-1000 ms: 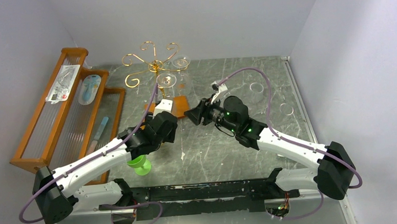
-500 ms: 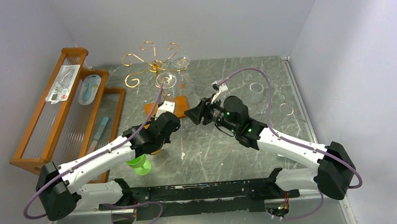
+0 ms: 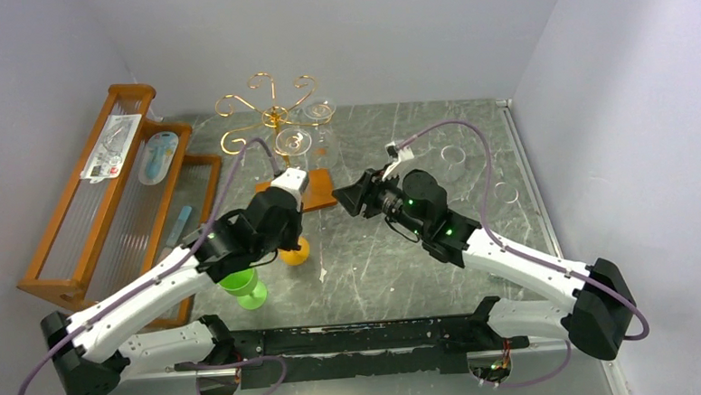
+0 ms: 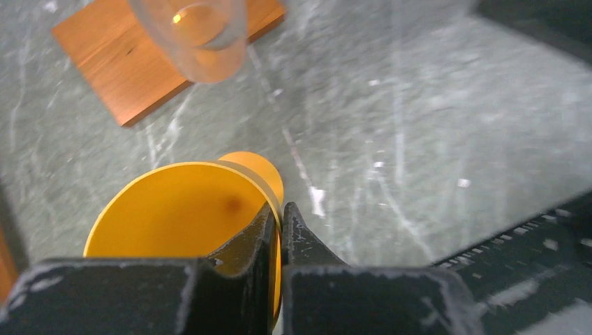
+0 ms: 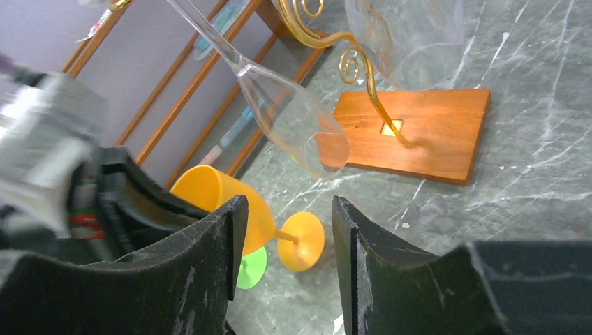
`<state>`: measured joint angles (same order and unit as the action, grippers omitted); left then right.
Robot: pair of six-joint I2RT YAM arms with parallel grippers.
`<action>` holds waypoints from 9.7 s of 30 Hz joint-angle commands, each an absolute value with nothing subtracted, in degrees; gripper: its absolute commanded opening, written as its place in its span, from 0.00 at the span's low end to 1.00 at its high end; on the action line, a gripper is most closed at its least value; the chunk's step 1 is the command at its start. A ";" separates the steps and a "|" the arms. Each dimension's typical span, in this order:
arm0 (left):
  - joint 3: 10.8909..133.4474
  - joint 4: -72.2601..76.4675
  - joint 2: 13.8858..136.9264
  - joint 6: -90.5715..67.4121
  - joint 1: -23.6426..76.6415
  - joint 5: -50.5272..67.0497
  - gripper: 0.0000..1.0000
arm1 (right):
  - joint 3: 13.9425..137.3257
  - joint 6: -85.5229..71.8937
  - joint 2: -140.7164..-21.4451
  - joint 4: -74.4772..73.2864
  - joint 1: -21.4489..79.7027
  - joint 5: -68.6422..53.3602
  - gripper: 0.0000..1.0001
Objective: Place the wine glass upside down on the wine glass rack
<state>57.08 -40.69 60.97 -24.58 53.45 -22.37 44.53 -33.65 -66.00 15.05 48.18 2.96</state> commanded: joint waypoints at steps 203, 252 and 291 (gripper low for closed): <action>69.31 -30.24 45.67 -55.18 22.15 2.66 0.05 | 46.16 6.60 -47.02 7.60 56.17 3.37 0.66; 65.86 -11.27 54.50 -55.99 15.26 -22.05 0.05 | 46.94 4.75 -50.68 8.15 56.23 4.58 0.67; 59.98 -17.69 52.47 -55.43 11.84 -3.93 0.15 | 46.96 3.01 -51.91 8.52 56.25 3.33 0.68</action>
